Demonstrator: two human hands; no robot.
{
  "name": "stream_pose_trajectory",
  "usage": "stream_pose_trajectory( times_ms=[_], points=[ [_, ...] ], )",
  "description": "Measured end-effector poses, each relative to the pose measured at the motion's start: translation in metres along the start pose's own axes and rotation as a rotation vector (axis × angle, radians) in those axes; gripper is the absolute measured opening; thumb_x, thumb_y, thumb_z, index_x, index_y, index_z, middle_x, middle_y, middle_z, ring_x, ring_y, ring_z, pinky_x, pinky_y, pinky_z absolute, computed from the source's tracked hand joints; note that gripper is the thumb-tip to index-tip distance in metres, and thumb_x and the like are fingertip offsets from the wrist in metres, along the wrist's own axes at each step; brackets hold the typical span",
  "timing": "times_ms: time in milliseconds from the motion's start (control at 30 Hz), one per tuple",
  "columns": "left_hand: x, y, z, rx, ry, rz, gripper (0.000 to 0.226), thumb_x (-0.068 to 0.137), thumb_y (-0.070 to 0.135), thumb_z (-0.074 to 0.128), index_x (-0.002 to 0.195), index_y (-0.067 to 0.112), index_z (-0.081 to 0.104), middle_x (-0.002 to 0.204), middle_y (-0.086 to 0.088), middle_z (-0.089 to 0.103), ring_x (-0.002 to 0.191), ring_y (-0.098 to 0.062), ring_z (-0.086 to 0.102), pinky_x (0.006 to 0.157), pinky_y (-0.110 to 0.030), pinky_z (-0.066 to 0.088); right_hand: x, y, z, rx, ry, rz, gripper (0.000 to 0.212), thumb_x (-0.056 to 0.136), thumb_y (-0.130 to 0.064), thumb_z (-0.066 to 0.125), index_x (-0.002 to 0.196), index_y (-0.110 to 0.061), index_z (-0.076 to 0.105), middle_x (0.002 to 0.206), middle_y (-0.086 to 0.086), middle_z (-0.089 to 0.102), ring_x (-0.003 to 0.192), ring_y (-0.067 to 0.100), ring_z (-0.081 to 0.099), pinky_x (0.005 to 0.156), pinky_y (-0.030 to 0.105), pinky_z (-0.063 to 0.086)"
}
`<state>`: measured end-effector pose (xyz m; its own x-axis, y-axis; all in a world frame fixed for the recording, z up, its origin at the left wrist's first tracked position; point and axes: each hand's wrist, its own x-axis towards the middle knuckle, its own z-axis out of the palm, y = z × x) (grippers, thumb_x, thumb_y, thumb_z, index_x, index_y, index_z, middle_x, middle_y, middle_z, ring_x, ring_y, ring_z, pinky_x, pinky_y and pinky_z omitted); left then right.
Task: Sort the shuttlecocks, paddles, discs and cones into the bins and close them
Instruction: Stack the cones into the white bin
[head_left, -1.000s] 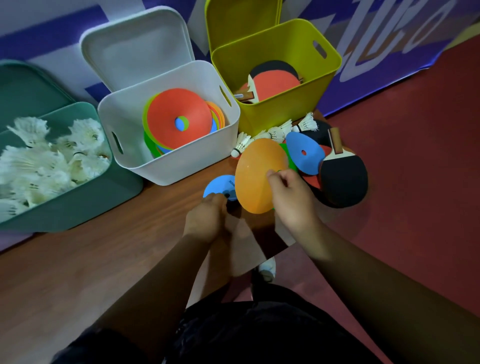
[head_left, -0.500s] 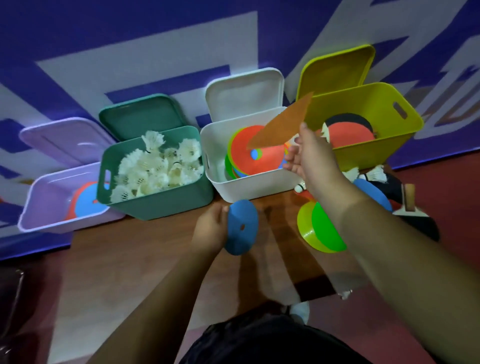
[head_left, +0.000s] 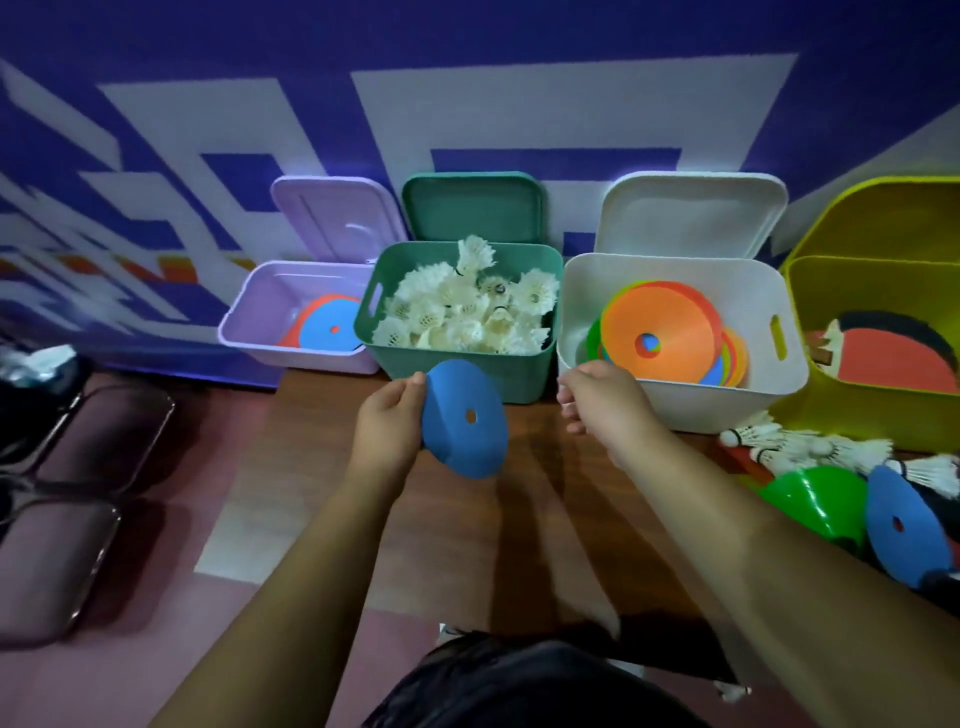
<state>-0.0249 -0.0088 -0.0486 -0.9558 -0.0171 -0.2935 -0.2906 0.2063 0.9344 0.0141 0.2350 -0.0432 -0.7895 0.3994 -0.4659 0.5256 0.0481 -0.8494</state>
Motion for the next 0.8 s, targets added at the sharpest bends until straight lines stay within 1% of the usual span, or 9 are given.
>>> stream_pose_trajectory(
  times_ms=[167,267,333,433,500,567,700,767,800],
  points=[
    [0.009,0.014,-0.053,-0.185,0.16,-0.039,0.033,0.104,0.038,0.061,0.096,0.011,0.08,0.095,-0.018,0.077,0.087,-0.032,0.074,0.074,-0.053,0.063,0.0,-0.017,0.055,-0.046,-0.104,-0.029,0.014,0.1,-0.022,0.058,0.094,-0.013,0.068,0.083,0.003,0.07,0.065,0.016,0.061,0.058,0.033,0.054],
    [0.024,0.026,-0.084,-0.254,0.262,-0.056,0.032,0.103,0.036,0.063,0.088,0.013,0.078,0.082,-0.006,0.075,0.075,-0.024,0.069,0.061,-0.036,0.058,-0.001,-0.026,0.082,-0.078,-0.157,-0.042,0.017,0.1,-0.024,0.058,0.098,-0.012,0.07,0.085,0.002,0.071,0.07,0.016,0.063,0.061,0.034,0.057],
    [0.039,0.037,-0.103,-0.322,0.321,-0.051,0.031,0.103,0.034,0.064,0.081,0.013,0.072,0.077,-0.005,0.067,0.071,-0.022,0.063,0.06,-0.034,0.054,-0.002,-0.032,0.097,-0.092,-0.178,-0.055,0.016,0.1,-0.024,0.058,0.098,-0.014,0.07,0.086,0.001,0.071,0.071,0.016,0.064,0.063,0.034,0.058],
    [0.067,0.062,-0.129,-0.407,0.4,-0.008,0.029,0.1,0.034,0.065,0.079,0.017,0.071,0.085,-0.01,0.065,0.077,-0.024,0.065,0.068,-0.04,0.058,-0.003,-0.042,0.112,-0.107,-0.181,-0.077,0.016,0.1,-0.024,0.057,0.098,-0.018,0.072,0.087,0.0,0.073,0.072,0.016,0.065,0.064,0.034,0.059],
    [0.096,0.072,-0.147,-0.407,0.452,-0.013,0.023,0.098,0.036,0.064,0.089,0.018,0.075,0.094,-0.009,0.073,0.085,-0.023,0.072,0.073,-0.039,0.063,-0.002,-0.049,0.12,-0.118,-0.166,-0.093,0.016,0.1,-0.022,0.056,0.099,-0.019,0.072,0.088,0.0,0.073,0.072,0.016,0.066,0.065,0.034,0.06],
    [0.129,0.074,-0.164,-0.218,0.448,-0.024,0.018,0.098,0.025,0.062,0.107,0.013,0.071,0.1,-0.01,0.074,0.092,-0.025,0.073,0.077,-0.039,0.065,-0.001,-0.056,0.126,-0.127,-0.145,-0.099,0.016,0.101,-0.021,0.056,0.1,-0.019,0.072,0.088,-0.001,0.073,0.072,0.015,0.066,0.066,0.035,0.061],
    [0.152,0.058,-0.161,0.358,0.508,-0.095,0.021,0.1,0.009,0.061,0.12,0.006,0.065,0.113,-0.008,0.069,0.102,-0.024,0.067,0.073,-0.027,0.042,0.002,-0.06,0.13,-0.137,-0.104,-0.102,0.016,0.101,-0.021,0.056,0.101,-0.019,0.073,0.089,-0.001,0.074,0.07,0.014,0.066,0.066,0.035,0.061],
    [0.159,0.039,-0.154,0.031,0.409,-0.205,0.027,0.097,0.016,0.058,0.121,0.011,0.068,0.121,-0.011,0.071,0.093,-0.019,0.065,0.078,-0.028,0.049,0.004,-0.056,0.13,-0.141,-0.088,-0.095,0.017,0.101,-0.021,0.056,0.102,-0.019,0.072,0.088,-0.001,0.073,0.069,0.013,0.066,0.062,0.031,0.06],
    [0.161,0.024,-0.148,0.035,0.375,-0.232,0.03,0.093,0.021,0.055,0.118,0.015,0.07,0.122,-0.014,0.072,0.091,-0.022,0.066,0.085,-0.033,0.054,0.004,-0.053,0.129,-0.14,-0.081,-0.083,0.016,0.101,-0.02,0.056,0.102,-0.019,0.072,0.088,-0.001,0.073,0.068,0.013,0.066,0.06,0.029,0.058]
  ],
)
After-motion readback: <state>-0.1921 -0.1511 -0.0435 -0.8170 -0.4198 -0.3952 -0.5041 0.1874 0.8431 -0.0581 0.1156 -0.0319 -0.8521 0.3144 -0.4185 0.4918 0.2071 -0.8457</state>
